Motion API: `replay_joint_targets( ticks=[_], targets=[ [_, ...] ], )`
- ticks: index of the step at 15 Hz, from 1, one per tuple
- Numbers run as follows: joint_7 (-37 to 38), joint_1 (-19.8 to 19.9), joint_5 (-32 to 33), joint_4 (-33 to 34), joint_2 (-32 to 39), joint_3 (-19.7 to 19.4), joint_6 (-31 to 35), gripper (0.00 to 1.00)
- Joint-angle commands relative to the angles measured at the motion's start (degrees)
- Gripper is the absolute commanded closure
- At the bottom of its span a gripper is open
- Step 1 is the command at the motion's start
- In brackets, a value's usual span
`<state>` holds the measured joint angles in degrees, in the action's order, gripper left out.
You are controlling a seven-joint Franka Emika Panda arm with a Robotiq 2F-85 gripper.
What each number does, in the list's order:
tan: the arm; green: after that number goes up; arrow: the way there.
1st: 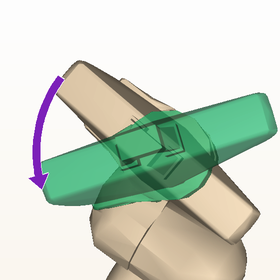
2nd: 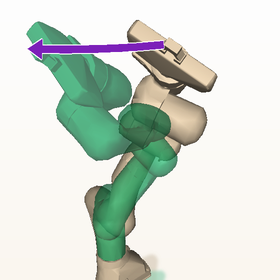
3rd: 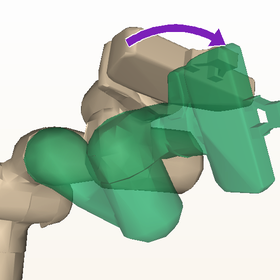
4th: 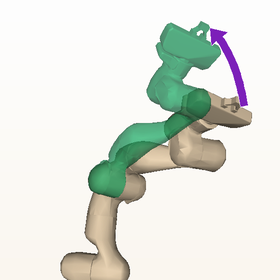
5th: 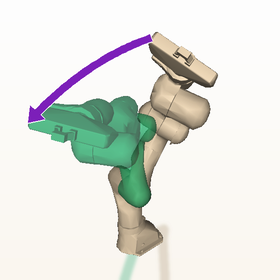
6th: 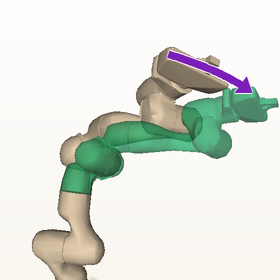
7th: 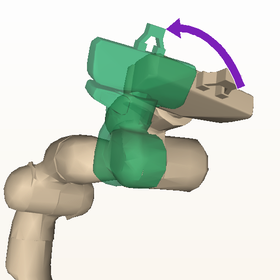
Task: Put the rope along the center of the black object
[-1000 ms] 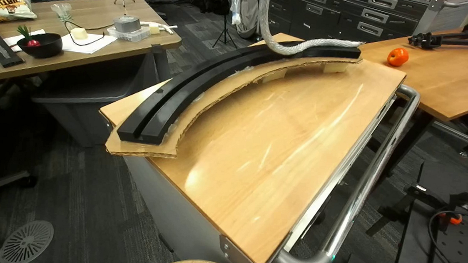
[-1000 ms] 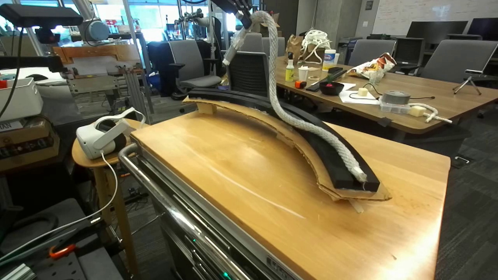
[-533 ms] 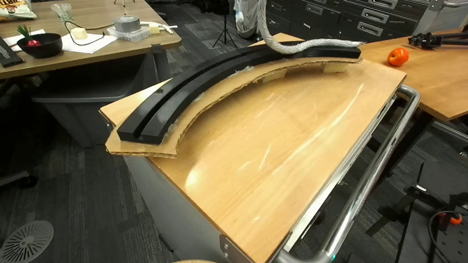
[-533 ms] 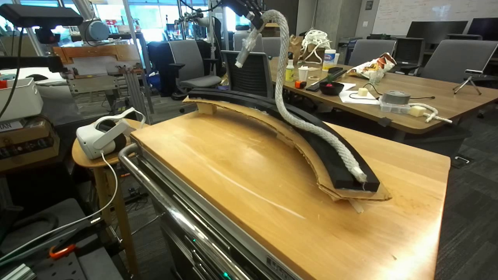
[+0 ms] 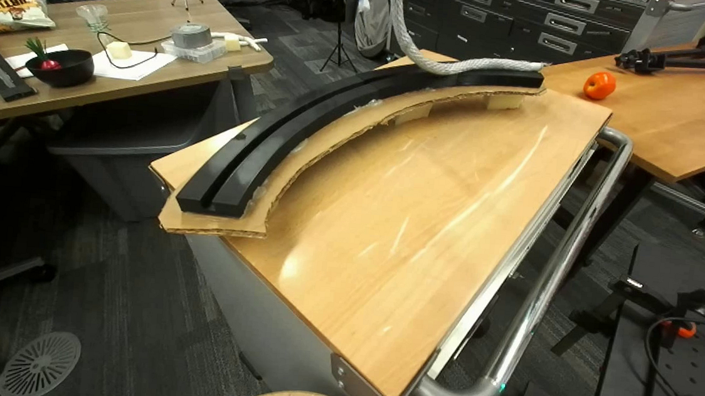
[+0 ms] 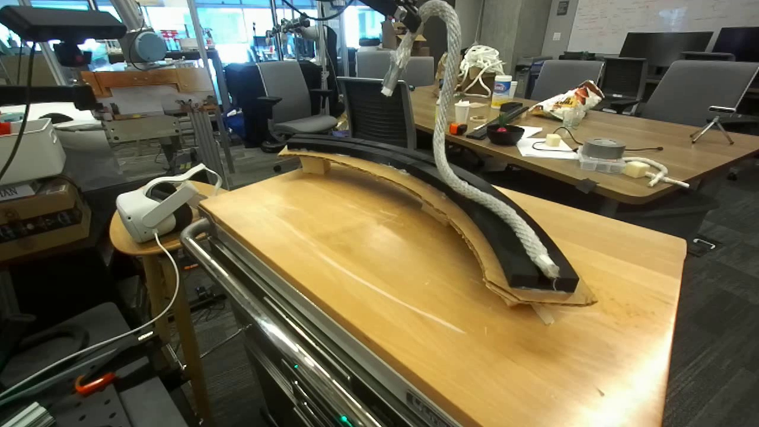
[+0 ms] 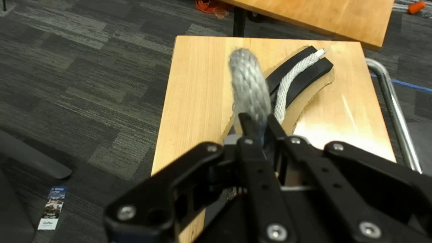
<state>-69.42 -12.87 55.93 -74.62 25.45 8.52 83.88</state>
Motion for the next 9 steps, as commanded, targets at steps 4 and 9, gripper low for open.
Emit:
replay_joint_targets(
  ticks=[4,9],
  targets=[
    [-1.55,-1.88,6.14,6.20,3.71,-1.14,-2.13,0.97],
    [-3.08,-1.74,7.13,8.11,7.10,-1.43,-3.16,0.97]
  ],
)
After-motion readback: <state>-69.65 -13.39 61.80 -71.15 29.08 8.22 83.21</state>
